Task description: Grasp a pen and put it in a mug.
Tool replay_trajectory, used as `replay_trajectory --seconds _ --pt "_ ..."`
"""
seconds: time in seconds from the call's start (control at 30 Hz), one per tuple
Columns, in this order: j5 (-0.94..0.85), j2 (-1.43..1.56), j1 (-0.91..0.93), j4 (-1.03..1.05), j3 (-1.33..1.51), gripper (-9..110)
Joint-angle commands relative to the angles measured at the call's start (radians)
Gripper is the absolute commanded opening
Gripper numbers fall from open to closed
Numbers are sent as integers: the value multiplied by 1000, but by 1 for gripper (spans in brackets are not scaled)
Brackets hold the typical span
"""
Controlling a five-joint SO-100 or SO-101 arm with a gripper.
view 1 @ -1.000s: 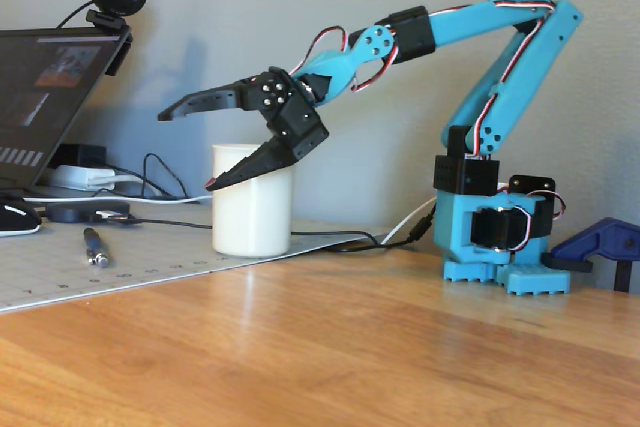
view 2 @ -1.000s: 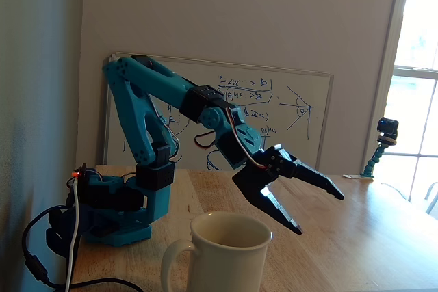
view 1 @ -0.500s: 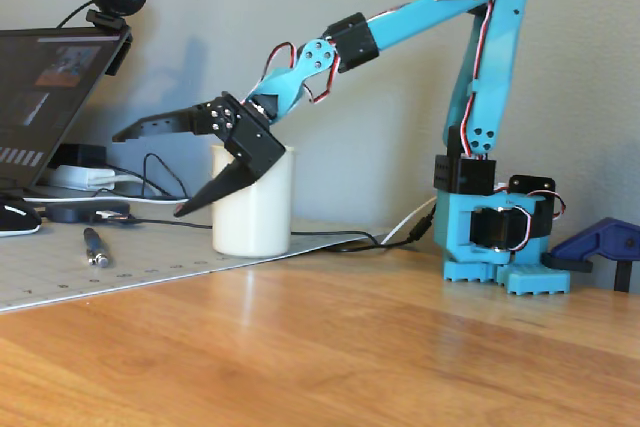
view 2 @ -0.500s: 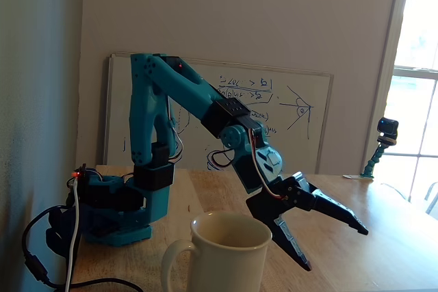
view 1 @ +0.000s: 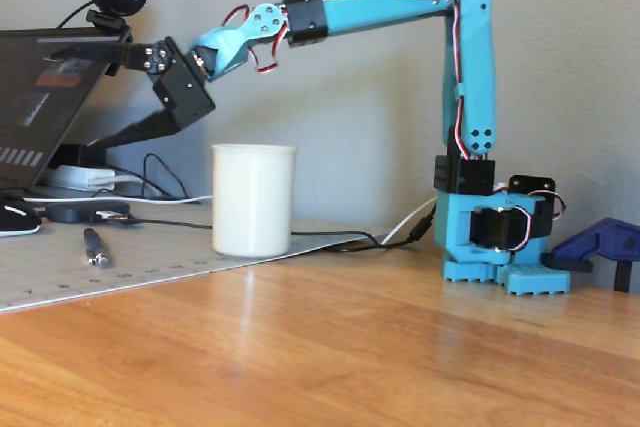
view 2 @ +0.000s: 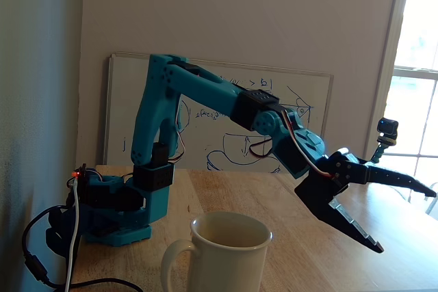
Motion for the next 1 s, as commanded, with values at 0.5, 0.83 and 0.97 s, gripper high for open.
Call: replay_trajectory --seconds 0.5,0.83,0.97 --pt "6 -529 92 -29 -623 41" --pt "-3 -634 94 -23 -655 41" --pt "-5 -658 92 -14 -653 41"
